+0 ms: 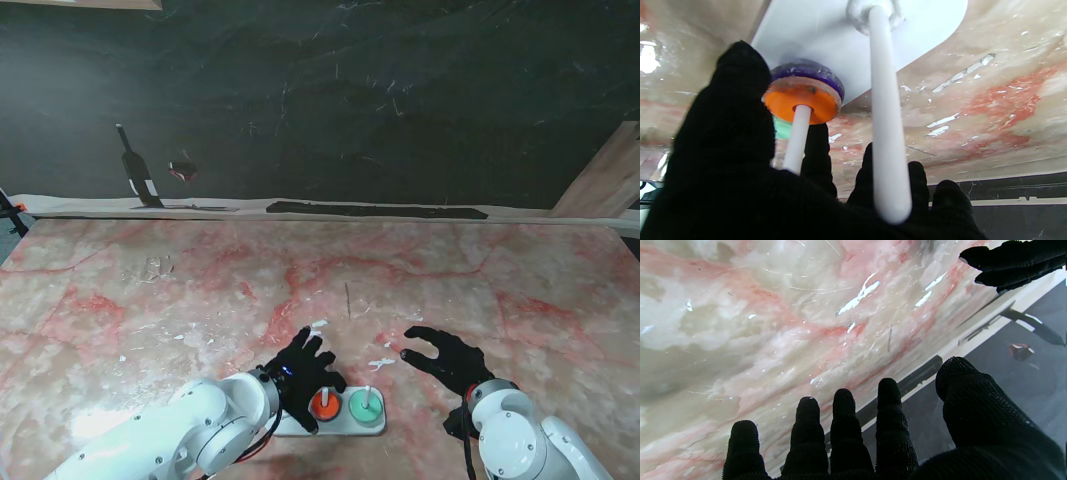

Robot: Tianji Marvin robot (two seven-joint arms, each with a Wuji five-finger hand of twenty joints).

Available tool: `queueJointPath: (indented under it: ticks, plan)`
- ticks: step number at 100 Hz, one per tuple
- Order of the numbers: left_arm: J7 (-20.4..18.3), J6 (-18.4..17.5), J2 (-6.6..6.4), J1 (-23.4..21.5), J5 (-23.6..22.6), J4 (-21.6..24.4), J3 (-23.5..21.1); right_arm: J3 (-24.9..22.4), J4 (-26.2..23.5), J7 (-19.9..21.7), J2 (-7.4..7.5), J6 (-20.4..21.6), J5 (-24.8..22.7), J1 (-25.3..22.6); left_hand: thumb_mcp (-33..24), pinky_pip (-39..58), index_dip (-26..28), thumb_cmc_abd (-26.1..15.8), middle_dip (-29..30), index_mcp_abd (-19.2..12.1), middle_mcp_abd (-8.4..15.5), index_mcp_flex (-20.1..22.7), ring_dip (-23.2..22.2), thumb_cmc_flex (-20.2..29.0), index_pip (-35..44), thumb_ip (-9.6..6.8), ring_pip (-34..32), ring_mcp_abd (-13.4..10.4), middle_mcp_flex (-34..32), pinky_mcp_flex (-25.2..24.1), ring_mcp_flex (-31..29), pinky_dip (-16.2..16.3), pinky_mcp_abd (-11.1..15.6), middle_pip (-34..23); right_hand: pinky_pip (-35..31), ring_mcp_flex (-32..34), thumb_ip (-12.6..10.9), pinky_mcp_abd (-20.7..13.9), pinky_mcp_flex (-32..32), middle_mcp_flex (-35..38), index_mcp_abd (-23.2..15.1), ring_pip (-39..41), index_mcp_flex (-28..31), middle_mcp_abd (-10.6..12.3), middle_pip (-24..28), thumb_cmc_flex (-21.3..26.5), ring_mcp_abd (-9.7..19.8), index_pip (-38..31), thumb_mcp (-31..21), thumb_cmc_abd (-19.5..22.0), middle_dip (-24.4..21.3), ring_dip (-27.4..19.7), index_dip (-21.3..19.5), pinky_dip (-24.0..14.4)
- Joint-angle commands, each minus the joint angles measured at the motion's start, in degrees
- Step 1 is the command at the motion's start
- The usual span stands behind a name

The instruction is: Move the three rings of the Hanoi Tower from the left rod to the right rod

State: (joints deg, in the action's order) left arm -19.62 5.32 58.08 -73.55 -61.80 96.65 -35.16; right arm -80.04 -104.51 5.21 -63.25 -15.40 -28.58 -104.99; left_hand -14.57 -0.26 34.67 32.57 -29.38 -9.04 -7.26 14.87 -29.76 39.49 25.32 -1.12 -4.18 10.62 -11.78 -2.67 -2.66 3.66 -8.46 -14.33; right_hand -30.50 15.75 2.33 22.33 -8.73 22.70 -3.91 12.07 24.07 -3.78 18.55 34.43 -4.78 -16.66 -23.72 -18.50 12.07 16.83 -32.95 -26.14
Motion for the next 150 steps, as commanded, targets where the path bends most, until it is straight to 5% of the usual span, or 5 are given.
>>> queueJointPath:
  ticks: [1, 31, 62, 150]
  plan:
    - [0.45, -0.30, -0.11, -0.36, 0.06, 0.17, 0.00, 0.20, -0.02, 0.16, -0.01, -0.07, 0.01, -0.23, -1.56, -0.29, 2.36, 1.42, -0.53, -1.59, 0.16, -1.56, -0.40, 0.49, 1.80, -1.13, -1.11, 1.17, 1.88, -0.33, -0.42, 0.97, -0.91, -0.83, 1.15, -1.65, -0.66, 0.05, -0.74, -2.19, 0.44, 0.08, -1.78, 0.00, -0.40, -0.60, -0.21, 0.63, 1.39, 1.24, -0.37, 0.17, 0.40, -1.56]
    - [2.79, -0.97, 0.12, -0.80, 0.30, -0.73, -0.24, 0.24, 0.07, 0.20, -0.01, -0.07, 0.02, -0.15, -4.35, -0.03, 7.67, 1.94, -1.11, -4.96, 0.67, 0.99, -1.13, 1.20, 8.26, -1.35, -2.63, 1.05, 0.82, -0.32, -0.73, 2.78, -0.78, -1.87, 1.19, -1.66, -0.68, 0.03, -0.72, -2.21, 0.41, 0.12, -1.74, -0.06, -0.42, -0.57, -0.14, 0.62, 1.52, 1.36, -0.38, 0.18, 0.39, -1.63]
    - [1.39, -1.39, -0.13, -1.02, 0.18, -0.23, -0.48, 0.25, 0.14, 0.27, 0.00, -0.06, 0.14, -0.08, -6.30, -0.15, 7.71, 2.69, -1.00, -4.91, 1.17, 1.52, -1.00, 1.35, 8.57, -1.24, -3.76, 0.70, 1.11, -0.31, 0.01, 3.05, -0.58, -1.73, 1.22, -1.64, -0.69, 0.01, -0.71, -2.18, 0.43, 0.15, -1.71, -0.09, -0.39, -0.59, -0.19, 0.63, 1.63, 1.40, -0.37, 0.18, 0.39, -1.71]
    - [5.68, -1.78, 0.41, -1.41, 0.74, -2.08, -0.63, 0.22, 0.26, 0.02, -0.07, 0.15, 0.36, -0.10, -12.67, 0.54, 9.64, -0.18, -1.75, -5.97, 2.03, 9.90, -0.77, 1.08, 15.47, -2.39, -8.45, 0.72, -1.68, -0.24, -0.92, 6.13, -0.03, -3.68, 1.08, -1.66, -0.71, -0.12, -0.65, -2.14, 0.61, 0.22, -1.72, -0.10, -0.35, -0.38, -0.10, 0.66, 1.89, 1.78, -0.36, 0.18, 0.40, -2.04]
